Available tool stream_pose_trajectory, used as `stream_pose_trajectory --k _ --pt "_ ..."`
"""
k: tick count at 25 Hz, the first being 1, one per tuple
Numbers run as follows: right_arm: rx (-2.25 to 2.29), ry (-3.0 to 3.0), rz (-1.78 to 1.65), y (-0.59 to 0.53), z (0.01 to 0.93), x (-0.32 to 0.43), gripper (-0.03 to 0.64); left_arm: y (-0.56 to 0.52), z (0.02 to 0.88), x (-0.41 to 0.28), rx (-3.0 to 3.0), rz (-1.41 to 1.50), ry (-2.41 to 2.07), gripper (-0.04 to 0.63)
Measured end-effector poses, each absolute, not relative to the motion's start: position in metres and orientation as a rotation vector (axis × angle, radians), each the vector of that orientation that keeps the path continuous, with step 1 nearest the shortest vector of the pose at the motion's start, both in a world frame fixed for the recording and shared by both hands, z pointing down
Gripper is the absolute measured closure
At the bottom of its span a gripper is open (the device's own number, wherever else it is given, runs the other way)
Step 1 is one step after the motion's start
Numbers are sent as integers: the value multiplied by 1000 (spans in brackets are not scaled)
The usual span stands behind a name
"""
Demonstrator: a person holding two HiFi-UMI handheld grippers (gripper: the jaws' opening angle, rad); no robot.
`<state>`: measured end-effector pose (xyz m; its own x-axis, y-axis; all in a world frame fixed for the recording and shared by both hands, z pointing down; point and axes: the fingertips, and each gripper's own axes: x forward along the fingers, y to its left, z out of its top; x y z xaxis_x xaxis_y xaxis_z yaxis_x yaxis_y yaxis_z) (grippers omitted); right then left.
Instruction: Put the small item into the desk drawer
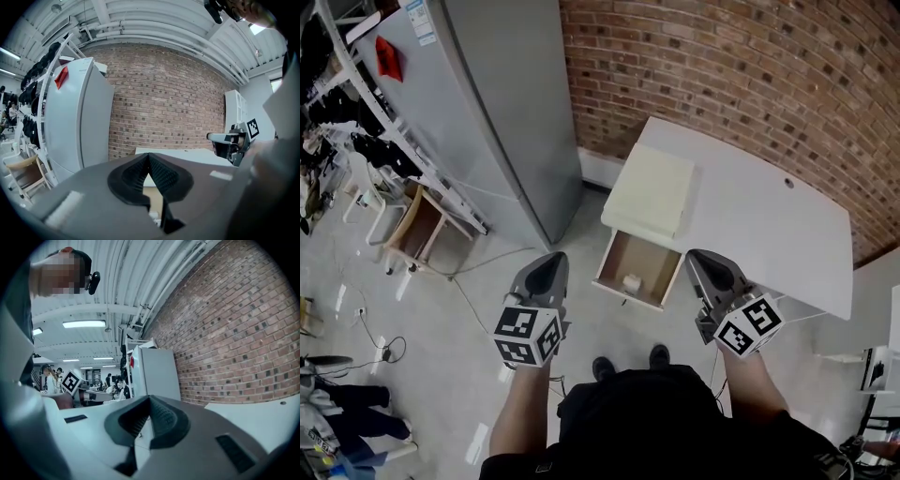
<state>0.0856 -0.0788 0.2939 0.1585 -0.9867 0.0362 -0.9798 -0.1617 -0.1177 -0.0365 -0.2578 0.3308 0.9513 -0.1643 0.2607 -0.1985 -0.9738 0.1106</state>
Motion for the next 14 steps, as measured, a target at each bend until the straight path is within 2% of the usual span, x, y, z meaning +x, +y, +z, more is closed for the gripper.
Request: stream_pose_trajectory --k 14 --pt "-2288 2011 -164 -56 295 139 604 -242 336 9 2935 408 -370 583"
